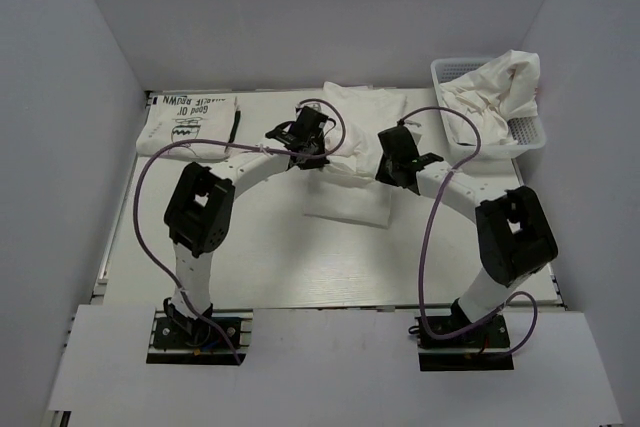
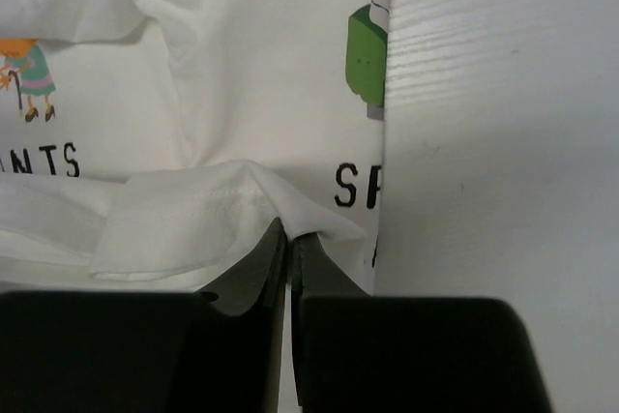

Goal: Fold and stack the t-shirts

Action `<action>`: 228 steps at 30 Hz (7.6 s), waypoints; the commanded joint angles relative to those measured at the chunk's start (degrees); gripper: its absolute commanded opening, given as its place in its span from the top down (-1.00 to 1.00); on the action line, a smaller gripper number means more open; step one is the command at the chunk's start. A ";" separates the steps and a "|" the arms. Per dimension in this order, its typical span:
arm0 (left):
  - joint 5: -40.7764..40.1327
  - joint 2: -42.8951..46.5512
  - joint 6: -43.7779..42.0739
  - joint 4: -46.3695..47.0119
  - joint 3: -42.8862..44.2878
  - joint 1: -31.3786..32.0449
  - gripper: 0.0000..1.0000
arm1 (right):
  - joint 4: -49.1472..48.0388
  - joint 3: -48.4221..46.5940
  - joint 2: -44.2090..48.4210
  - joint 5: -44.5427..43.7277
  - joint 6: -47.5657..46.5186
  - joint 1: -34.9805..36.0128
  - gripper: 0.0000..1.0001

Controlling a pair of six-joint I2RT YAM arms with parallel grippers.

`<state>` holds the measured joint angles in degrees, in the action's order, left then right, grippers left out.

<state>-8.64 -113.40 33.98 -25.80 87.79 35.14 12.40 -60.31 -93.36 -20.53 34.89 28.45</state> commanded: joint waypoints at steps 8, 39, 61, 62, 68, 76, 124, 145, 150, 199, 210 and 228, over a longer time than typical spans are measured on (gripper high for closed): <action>7.41 -11.12 -5.14 -0.57 15.82 -4.72 -0.96 | 1.04 -15.16 -13.23 3.50 -1.15 -4.89 0.26; 24.29 7.68 -1.81 8.58 -26.97 -4.20 0.05 | -8.72 21.12 8.02 25.98 5.01 -5.77 0.03; 23.67 34.37 0.56 -1.00 -34.44 0.98 1.00 | 9.88 25.78 31.72 34.07 -0.62 -1.64 1.00; 23.67 38.92 1.17 -1.96 -34.44 0.99 1.00 | 13.40 25.16 35.32 33.63 -0.88 -1.38 1.00; 18.68 48.54 1.71 -4.26 -28.57 2.13 1.00 | 21.17 12.60 41.07 28.10 -1.93 -1.55 1.00; 1.55 41.96 3.03 -5.30 -19.86 0.90 1.00 | 16.53 1.17 30.71 22.29 -3.60 -3.30 1.00; 19.62 11.00 -11.48 4.61 -2.97 -12.02 -1.00 | -6.68 -11.23 -1.20 44.96 -7.65 -12.72 -0.81; 41.61 3.03 -16.66 10.62 -22.50 -12.72 -1.00 | -15.83 -25.29 -28.37 41.88 -4.92 -14.03 -0.81; 39.15 4.23 -17.98 5.94 -16.17 -11.67 -1.00 | -13.11 -26.00 -21.63 44.00 -8.96 -13.24 -0.81; 25.49 -0.14 -15.17 -4.61 -2.97 -17.47 -1.00 | -7.66 17.34 25.42 36.97 -11.07 -10.78 -0.81; 33.34 -11.65 -13.67 1.98 2.55 -16.94 -1.00 | -7.48 19.44 27.62 37.94 -12.66 -11.04 -0.81; 20.56 -7.99 -23.86 -3.46 9.68 -16.41 1.00 | -8.01 23.14 30.96 31.52 -13.45 -11.22 -0.81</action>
<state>24.64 -127.61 16.49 -23.40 93.97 18.57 5.91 -37.58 -64.36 13.08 23.09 17.37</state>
